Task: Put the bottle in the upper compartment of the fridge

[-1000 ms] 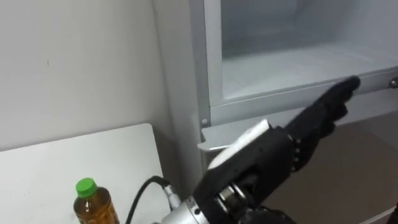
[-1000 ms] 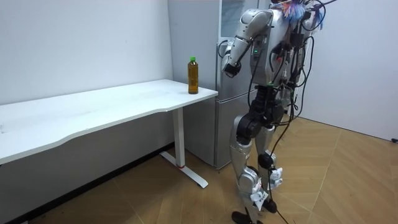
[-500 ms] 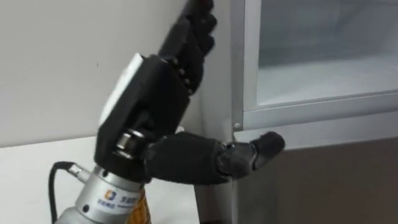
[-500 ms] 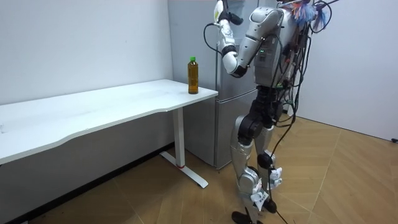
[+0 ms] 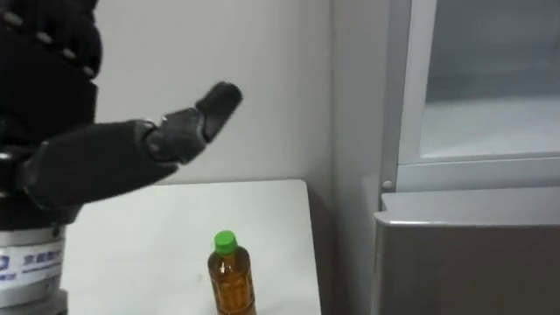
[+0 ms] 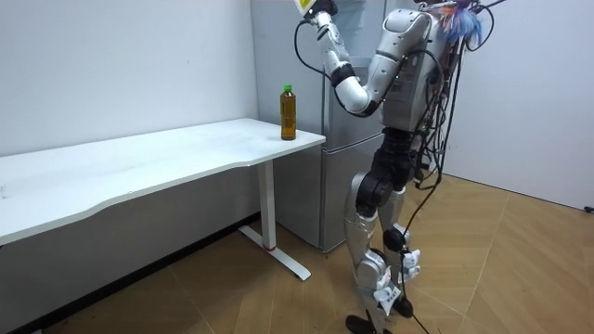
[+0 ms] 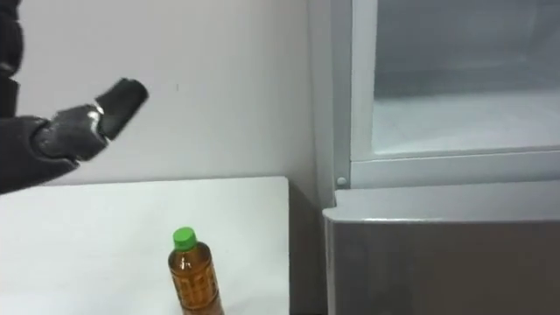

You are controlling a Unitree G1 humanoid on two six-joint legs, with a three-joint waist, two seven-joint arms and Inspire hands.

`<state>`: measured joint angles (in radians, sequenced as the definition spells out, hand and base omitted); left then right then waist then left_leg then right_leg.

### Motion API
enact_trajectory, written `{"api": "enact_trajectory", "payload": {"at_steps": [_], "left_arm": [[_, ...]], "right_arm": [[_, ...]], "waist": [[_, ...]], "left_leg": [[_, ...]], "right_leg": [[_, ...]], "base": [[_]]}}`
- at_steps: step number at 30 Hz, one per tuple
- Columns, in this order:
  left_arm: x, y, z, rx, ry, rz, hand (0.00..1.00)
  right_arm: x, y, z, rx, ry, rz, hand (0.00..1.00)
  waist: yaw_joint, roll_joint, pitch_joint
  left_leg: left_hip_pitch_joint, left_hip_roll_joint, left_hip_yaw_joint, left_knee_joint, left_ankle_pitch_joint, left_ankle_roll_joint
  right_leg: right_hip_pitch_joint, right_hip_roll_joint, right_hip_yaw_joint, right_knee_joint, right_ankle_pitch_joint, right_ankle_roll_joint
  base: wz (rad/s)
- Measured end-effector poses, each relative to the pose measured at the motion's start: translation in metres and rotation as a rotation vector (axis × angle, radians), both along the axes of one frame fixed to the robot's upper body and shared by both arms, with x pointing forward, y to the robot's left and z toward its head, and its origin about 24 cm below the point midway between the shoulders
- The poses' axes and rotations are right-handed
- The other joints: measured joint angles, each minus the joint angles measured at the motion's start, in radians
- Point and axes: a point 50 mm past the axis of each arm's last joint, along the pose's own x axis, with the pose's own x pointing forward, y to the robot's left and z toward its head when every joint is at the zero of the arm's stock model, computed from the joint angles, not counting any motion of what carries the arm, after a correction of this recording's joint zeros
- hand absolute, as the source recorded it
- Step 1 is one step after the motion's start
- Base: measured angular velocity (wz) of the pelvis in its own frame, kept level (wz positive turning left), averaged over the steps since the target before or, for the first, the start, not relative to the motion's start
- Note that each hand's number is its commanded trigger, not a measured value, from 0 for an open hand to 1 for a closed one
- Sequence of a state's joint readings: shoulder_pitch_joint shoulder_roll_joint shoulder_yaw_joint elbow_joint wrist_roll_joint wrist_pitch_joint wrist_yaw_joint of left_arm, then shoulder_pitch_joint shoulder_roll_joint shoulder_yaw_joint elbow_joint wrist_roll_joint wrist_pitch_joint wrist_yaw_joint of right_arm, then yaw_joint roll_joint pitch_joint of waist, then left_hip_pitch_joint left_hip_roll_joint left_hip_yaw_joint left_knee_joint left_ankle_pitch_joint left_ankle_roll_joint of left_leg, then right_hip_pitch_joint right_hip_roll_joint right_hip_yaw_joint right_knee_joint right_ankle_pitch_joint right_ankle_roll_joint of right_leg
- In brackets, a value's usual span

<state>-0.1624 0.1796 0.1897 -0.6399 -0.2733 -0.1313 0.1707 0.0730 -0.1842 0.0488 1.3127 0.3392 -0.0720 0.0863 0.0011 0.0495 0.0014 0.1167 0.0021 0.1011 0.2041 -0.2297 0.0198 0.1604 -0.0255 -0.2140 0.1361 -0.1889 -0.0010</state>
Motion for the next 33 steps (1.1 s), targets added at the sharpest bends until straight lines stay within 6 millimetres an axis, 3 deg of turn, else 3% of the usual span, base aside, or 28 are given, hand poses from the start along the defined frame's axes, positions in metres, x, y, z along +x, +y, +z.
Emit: {"api": "enact_trajectory", "payload": {"at_steps": [6, 10, 14, 19, 26, 31, 33], "left_arm": [[-0.005, 0.032, -0.033, -0.091, 0.158, 0.191, 0.0], [-0.012, 0.058, -0.064, -0.143, 0.309, 0.331, 0.0], [-0.023, 0.083, -0.081, -0.233, 0.388, 0.442, 0.0], [-0.038, 0.105, -0.112, -0.287, 0.525, 0.571, 0.0], [-0.062, 0.13, -0.194, -0.398, 0.897, 0.718, 0.0], [-0.078, 0.125, -0.246, -0.463, 1.132, 0.743, 0.0], [-0.1, 0.117, -0.283, -0.467, 1.322, 0.747, 0.0]], "right_arm": [[-0.01, -0.001, 0.0, -0.011, 0.009, -0.002, 0.0], [-0.01, -0.002, 0.0, -0.028, 0.014, -0.012, 0.0], [-0.014, -0.004, 0.001, -0.031, 0.009, -0.028, 0.0], [-0.02, -0.007, 0.004, -0.031, 0.004, -0.038, 0.0], [-0.02, -0.008, 0.004, -0.026, 0.014, -0.036, 0.0], [-0.021, -0.007, 0.004, -0.019, 0.022, -0.043, 0.0], [-0.018, -0.007, 0.004, -0.017, 0.014, -0.028, 0.0]], "waist": [[0.036, -0.011, 0.0043], [0.064, -0.017, 0.0035], [0.077, -0.019, 0.0017], [0.092, -0.007, -0.0015], [0.09, -0.007, -0.0004], [0.092, -0.02, -0.0075], [0.083, -0.028, -0.0107]], "left_leg": [[-0.001, -0.013, -0.056, 0.001, 0.0, 0.0], [-0.01, -0.019, -0.065, 0.003, -0.001, 0.001], [-0.01, -0.022, -0.077, 0.01, -0.001, 0.001], [-0.003, -0.023, -0.078, 0.009, -0.001, 0.001], [-0.008, -0.025, -0.099, 0.011, -0.002, 0.002], [-0.013, -0.027, -0.11, 0.017, -0.003, 0.003], [-0.017, -0.028, -0.106, 0.02, -0.003, 0.003]], "right_leg": [[0.013, -0.006, -0.033, 0.004, -0.009, 0.003], [0.013, -0.011, -0.035, 0.005, -0.021, 0.005], [0.012, -0.011, -0.034, 0.009, -0.023, 0.004], [0.017, -0.013, -0.035, 0.017, -0.026, 0.005], [0.014, -0.012, -0.037, 0.019, -0.03, 0.002], [0.017, -0.011, -0.037, 0.02, -0.03, 0.002], [0.015, -0.012, -0.039, 0.025, -0.03, 0.002]], "base": [[0.17], [0.07], [0.09], [0.01], [0.01], [0.05], [0.0]]}}
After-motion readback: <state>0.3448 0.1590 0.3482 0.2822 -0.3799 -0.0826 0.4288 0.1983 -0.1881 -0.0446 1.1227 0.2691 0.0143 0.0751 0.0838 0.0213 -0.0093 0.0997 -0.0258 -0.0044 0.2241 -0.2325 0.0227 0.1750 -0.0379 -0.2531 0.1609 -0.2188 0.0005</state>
